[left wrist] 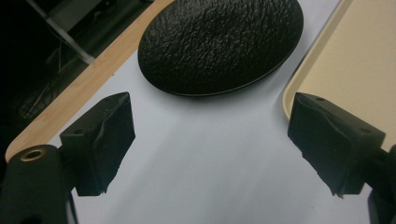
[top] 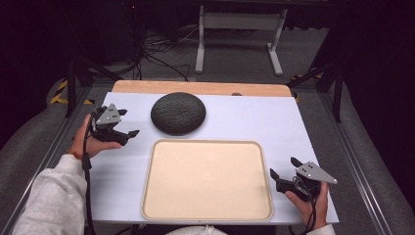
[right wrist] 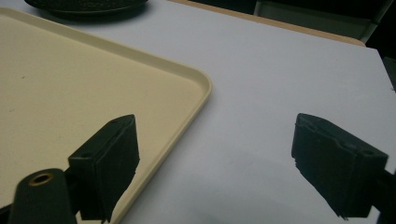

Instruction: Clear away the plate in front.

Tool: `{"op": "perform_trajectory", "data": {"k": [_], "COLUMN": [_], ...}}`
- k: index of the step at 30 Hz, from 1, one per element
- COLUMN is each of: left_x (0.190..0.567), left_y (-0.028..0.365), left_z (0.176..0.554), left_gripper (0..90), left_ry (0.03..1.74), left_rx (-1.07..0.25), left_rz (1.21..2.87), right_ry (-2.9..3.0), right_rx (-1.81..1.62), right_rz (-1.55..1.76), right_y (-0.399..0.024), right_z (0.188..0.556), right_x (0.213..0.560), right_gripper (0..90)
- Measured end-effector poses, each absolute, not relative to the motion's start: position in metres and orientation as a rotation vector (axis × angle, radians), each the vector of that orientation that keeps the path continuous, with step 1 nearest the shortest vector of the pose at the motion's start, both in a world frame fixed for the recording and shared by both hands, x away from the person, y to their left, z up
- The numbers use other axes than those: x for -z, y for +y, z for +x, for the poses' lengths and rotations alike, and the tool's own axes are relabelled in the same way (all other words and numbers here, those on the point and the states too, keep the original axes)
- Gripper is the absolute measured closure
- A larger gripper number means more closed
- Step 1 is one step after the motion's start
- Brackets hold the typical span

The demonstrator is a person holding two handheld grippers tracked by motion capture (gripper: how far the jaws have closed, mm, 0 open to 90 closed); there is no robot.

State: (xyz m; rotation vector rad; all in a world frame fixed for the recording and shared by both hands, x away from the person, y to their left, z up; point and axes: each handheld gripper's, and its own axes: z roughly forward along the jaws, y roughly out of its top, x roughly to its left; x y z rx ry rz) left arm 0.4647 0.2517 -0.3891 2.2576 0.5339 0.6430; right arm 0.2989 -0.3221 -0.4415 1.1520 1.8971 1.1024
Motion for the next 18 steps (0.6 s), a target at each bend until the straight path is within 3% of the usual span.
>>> {"op": "perform_trajectory", "data": {"k": [11,18], "left_x": [0.406,0.425], "left_y": [0.216,0.202], "left_z": [0.495,0.503], "left_gripper": [16.9,18.2], "left_ry": [0.484,0.444], "left_rx": [-0.643,-0.710], "left_rz": [2.358,2.404], "right_ry": [1.903,1.897], "right_rx": [-1.096,-1.098], "right_rz": [1.160,1.167], "right_y": [-0.323,-0.325], "right_z": [0.299,0.298], "right_x": [0.443,0.444], "right_gripper": [15.3,15.1]}}
